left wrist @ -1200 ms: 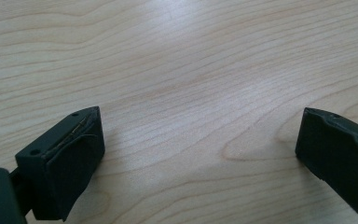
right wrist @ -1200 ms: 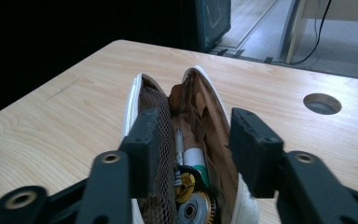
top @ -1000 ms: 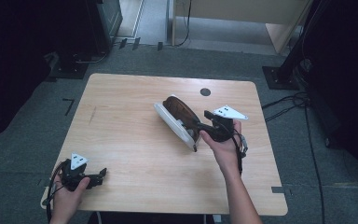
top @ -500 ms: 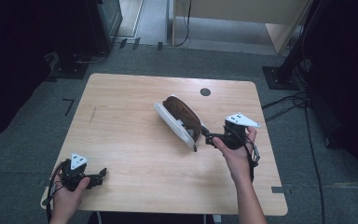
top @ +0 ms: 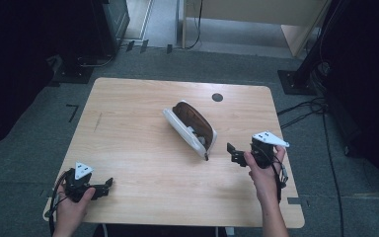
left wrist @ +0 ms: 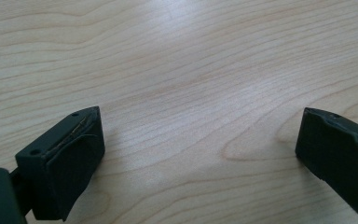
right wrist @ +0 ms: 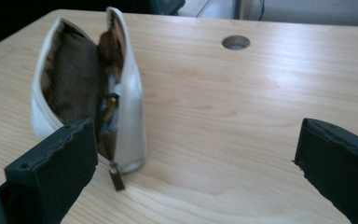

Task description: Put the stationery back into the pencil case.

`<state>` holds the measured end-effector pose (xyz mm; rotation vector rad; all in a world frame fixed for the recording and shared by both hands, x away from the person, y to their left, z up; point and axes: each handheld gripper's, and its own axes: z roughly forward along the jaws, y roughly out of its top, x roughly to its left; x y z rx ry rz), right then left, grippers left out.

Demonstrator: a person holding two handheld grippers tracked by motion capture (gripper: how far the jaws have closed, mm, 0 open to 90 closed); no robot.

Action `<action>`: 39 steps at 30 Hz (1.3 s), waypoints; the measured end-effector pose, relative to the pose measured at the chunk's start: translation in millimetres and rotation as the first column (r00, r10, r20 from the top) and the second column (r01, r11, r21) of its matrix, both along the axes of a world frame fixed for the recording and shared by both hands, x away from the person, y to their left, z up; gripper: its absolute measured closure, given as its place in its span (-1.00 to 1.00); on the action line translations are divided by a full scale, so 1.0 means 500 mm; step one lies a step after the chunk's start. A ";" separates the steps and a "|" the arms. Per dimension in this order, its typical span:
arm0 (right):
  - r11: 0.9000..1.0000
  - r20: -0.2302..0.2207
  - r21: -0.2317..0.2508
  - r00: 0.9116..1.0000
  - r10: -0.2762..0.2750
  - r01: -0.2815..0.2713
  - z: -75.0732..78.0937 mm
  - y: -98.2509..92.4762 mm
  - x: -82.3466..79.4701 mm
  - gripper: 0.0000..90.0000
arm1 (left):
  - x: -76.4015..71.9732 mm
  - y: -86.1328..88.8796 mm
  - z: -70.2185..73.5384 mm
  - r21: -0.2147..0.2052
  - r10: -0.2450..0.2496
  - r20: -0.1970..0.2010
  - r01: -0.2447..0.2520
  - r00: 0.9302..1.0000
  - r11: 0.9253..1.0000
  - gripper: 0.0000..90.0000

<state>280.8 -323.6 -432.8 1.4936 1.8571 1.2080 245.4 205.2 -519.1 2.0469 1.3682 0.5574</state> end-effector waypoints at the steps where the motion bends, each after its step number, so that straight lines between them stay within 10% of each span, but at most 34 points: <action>1: 1.000 -0.006 -0.004 1.000 -0.005 0.005 -0.005 -0.006 -0.003 -1.00 | 0.000 0.000 0.000 0.000 0.000 0.000 0.000 1.000 1.000 -0.97; 39: 0.980 -0.184 -0.099 0.965 -0.186 0.170 -0.178 -0.164 -0.128 -1.00 | 0.000 0.000 0.000 0.000 -0.002 0.000 0.002 1.000 1.000 -0.97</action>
